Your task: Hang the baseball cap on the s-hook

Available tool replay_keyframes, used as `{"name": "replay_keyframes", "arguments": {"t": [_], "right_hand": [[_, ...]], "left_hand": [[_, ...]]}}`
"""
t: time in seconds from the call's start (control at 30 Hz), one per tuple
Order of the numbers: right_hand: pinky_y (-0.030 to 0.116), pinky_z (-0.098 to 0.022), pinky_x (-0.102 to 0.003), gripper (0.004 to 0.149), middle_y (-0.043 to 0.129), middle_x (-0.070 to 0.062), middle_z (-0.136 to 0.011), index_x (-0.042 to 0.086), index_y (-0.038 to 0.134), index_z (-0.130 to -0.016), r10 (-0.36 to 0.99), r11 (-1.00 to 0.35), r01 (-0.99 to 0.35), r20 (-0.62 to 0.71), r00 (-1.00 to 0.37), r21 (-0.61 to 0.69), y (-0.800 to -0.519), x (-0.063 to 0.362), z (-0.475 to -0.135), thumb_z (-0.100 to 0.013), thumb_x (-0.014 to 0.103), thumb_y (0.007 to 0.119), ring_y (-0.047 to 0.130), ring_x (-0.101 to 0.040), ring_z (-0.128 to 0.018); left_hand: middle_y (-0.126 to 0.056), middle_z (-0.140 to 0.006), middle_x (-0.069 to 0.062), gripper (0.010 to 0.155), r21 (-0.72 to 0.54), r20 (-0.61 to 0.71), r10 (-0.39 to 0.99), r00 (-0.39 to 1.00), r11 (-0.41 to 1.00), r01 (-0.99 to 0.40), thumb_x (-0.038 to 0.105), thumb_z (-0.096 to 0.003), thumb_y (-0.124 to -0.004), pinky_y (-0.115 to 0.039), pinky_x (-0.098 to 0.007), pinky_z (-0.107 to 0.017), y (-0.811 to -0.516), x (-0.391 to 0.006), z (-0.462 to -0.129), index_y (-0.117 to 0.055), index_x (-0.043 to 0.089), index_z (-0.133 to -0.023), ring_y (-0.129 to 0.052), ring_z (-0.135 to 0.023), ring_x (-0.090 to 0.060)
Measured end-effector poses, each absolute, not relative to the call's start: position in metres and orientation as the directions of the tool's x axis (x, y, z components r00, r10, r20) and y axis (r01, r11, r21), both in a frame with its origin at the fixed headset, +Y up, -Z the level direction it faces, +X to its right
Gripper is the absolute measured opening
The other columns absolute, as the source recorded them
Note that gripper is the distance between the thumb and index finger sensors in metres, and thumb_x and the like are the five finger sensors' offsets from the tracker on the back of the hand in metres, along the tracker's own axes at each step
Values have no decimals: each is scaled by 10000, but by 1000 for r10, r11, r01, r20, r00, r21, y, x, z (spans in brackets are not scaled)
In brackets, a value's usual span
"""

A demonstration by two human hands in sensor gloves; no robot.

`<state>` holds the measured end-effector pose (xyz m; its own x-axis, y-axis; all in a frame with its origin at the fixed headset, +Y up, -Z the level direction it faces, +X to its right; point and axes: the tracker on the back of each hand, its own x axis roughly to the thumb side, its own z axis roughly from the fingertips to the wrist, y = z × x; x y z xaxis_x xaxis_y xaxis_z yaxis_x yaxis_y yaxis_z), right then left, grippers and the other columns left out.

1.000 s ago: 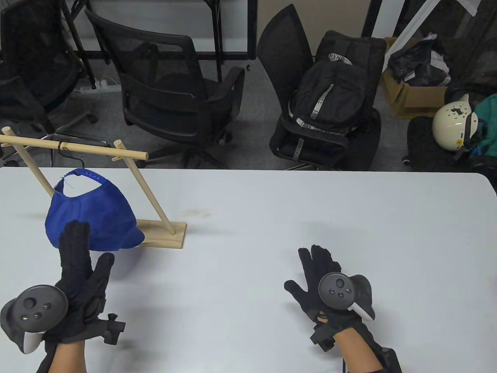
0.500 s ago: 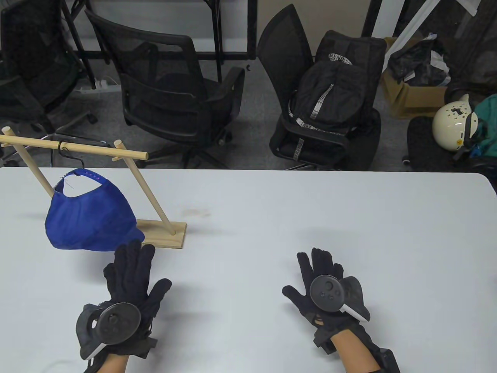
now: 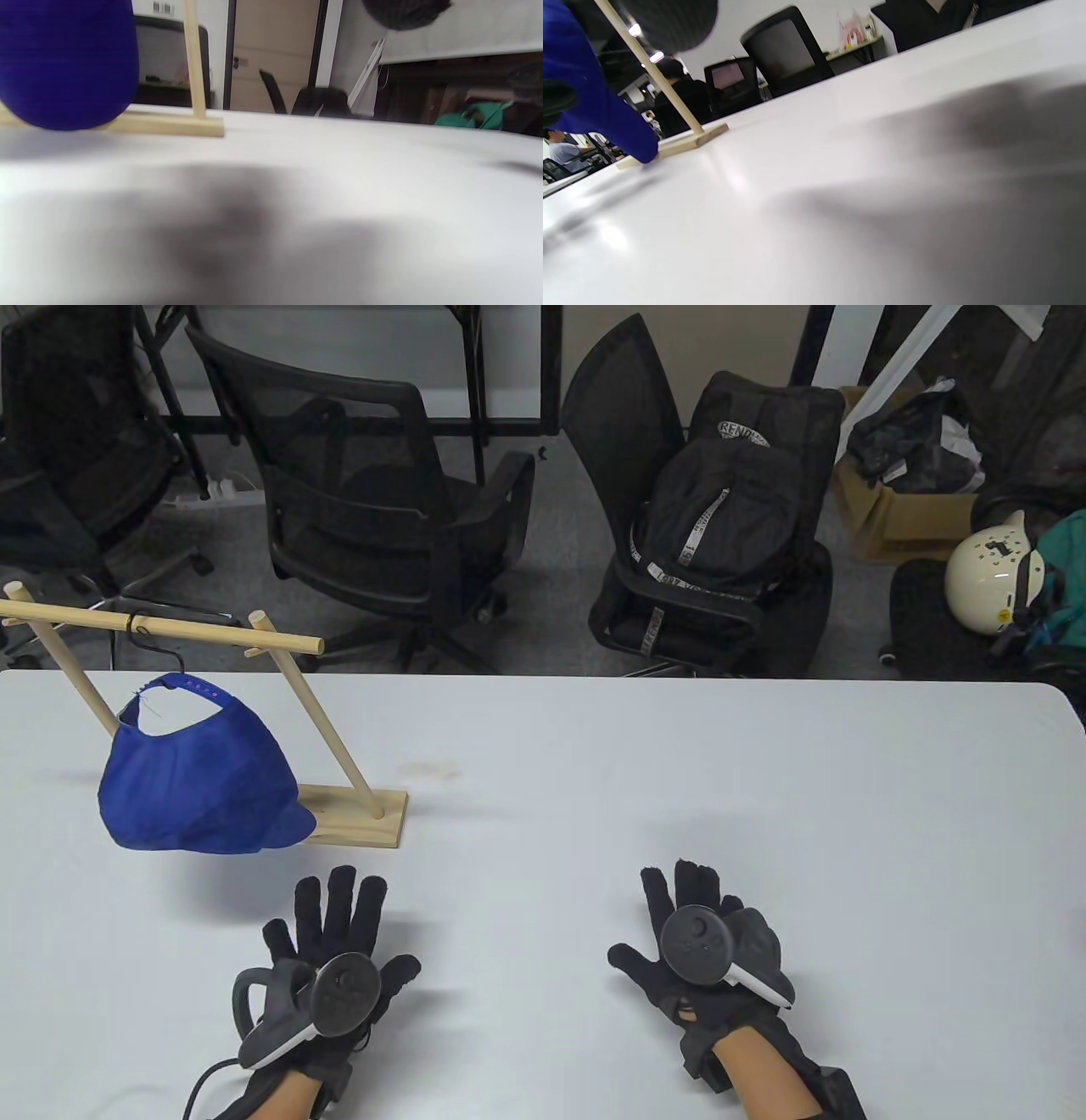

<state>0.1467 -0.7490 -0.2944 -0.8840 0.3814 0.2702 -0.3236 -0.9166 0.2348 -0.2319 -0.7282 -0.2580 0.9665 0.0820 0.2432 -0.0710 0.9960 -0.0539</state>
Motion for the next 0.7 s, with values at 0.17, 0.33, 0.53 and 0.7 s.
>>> {"name": "replay_keyframes", "arguments": {"t": [0.17,0.33,0.53,0.7], "right_hand": [[191,-547,-830,944,98,-492,-1044,-27,195,-1119,364,-915,-295,249,-898,275,-756,148,-296,-535,554,657,84,-713,-929],[192,-547,-829,944,91,-492,-1041,-25,189,-1117,342,-917,-267,242,-908,295,-760,147,-297,-535,556,652,78,-713,-926],[195,-548,-827,941,91,-491,-1040,-29,190,-1115,340,-915,-261,241,-909,306,-760,146,-297,-536,553,651,81,-713,-926],[194,-551,-824,934,88,-492,-1037,-33,189,-1113,353,-910,-275,231,-907,311,-759,147,-297,-539,545,645,79,-713,-924]], "left_hand": [[-233,-1277,-358,973,-108,234,10,972,994,16,653,-543,-614,-401,-898,-579,-741,-227,-262,-274,76,-1248,-319,-1086,-741],[-234,-1276,-359,961,-134,243,-17,970,990,51,645,-548,-605,-411,-899,-578,-746,-221,-264,-267,78,-1246,-330,-1085,-743],[-224,-1273,-365,959,-160,248,-38,968,984,80,642,-551,-595,-421,-898,-580,-749,-217,-263,-245,79,-1244,-336,-1082,-747],[-225,-1273,-366,961,-165,248,-29,968,984,72,642,-552,-594,-432,-895,-583,-748,-218,-263,-238,76,-1242,-344,-1085,-743]]}}
